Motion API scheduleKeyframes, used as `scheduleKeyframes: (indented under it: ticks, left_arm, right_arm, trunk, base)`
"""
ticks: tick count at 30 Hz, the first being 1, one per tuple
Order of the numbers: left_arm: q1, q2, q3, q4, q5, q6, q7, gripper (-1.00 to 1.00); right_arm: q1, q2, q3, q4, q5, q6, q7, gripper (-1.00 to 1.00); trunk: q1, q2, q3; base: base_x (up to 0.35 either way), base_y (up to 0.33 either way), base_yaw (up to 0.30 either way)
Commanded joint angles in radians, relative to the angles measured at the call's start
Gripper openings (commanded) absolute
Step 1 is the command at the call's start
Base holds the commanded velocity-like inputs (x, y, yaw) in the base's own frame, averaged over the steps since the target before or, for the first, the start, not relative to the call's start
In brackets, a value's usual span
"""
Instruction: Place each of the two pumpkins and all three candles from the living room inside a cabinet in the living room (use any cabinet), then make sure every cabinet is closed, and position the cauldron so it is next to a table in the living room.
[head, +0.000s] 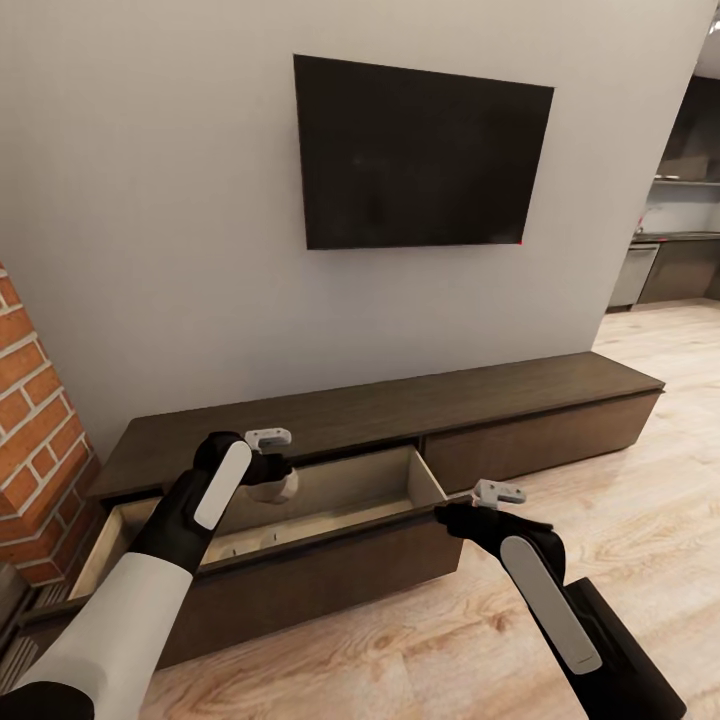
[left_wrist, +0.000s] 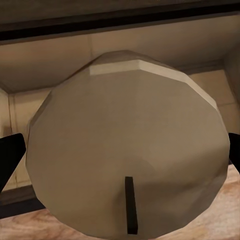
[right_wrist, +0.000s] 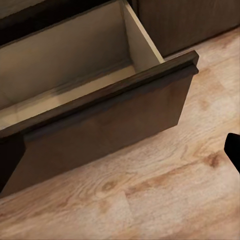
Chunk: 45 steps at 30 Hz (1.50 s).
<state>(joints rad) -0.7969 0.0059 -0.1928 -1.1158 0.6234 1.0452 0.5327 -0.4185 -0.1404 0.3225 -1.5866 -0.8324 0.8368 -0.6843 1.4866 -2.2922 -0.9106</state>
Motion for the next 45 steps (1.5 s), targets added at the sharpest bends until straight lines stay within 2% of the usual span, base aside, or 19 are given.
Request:
scheduleKeyframes:
  ticks: [1,21,34,45]
  left_arm:
    - [-0.001,0.001,-0.002,-0.002,0.009,0.002,0.01,-1.0]
    - [-0.001,0.001,-0.002,-0.009,0.009,0.002,0.009,-1.0]
    - [-0.001,0.0,-0.003,-0.008,0.009,0.002,0.009,-1.0]
    - [-0.001,0.0,-0.003,0.001,0.01,0.002,0.009,-1.0]
  right_arm:
    - [-0.001,-0.002,0.002,-0.001,-0.009,0.002,-0.01,1.0]
    - [0.001,0.005,0.005,0.0,-0.01,0.002,-0.011,1.0]
    - [0.001,0.001,0.004,0.0,-0.01,0.002,-0.012,1.0]
    - [0.001,-0.001,0.004,0.0,-0.008,0.002,-0.012,1.0]
  trunk:
    - [0.0,0.0,-0.001]
    - [0.0,0.0,-0.03]
    - [0.0,0.0,-0.032]
    - [0.0,0.0,-0.034]
  base:
    - [0.0,0.0,0.0]
    - [0.0,0.0,-0.002]
    - [0.0,-0.003,-0.007]
    - [0.0,-0.229,0.033]
